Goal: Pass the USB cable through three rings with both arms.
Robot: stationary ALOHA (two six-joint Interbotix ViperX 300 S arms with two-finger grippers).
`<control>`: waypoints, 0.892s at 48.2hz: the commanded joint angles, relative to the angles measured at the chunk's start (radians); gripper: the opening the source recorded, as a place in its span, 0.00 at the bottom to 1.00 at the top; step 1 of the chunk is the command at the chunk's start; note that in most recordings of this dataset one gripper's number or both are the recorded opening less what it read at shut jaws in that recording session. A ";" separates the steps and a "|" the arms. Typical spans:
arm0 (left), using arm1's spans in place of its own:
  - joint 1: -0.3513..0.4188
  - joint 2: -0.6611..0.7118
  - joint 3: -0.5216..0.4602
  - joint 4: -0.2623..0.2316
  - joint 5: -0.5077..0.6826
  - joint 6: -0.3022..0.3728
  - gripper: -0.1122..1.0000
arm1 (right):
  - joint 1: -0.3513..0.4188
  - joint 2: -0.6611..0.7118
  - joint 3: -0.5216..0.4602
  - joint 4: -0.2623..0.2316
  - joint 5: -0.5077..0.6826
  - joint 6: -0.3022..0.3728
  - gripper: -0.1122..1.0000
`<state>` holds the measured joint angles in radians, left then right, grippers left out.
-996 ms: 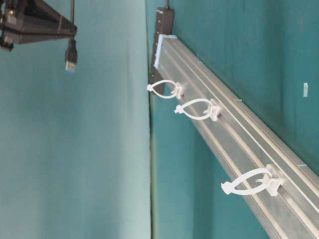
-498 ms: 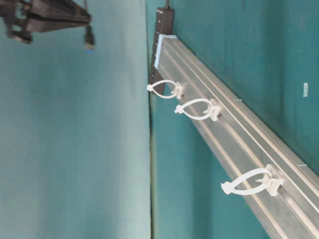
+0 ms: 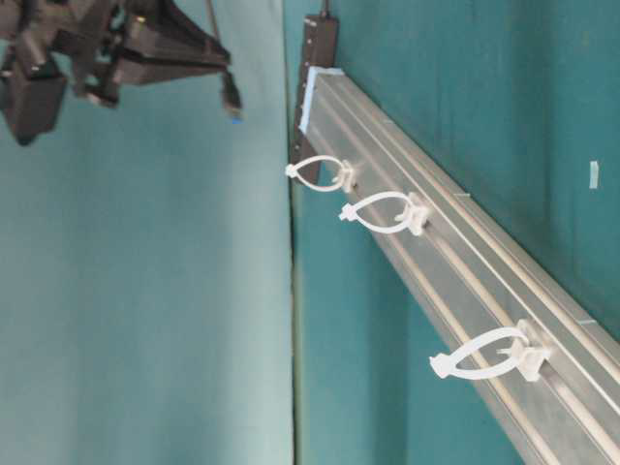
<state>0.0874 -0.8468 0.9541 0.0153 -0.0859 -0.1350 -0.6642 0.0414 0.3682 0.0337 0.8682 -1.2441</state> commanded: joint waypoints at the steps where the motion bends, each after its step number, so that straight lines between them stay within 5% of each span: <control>1: 0.002 0.002 -0.026 0.003 -0.005 -0.002 0.18 | 0.023 0.025 -0.002 0.005 -0.015 -0.029 0.18; 43: 0.005 0.018 -0.023 0.003 -0.005 -0.003 0.19 | 0.101 0.121 -0.008 0.035 -0.117 -0.100 0.18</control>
<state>0.0905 -0.8283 0.9541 0.0169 -0.0844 -0.1365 -0.5722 0.1519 0.3697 0.0660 0.7609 -1.3315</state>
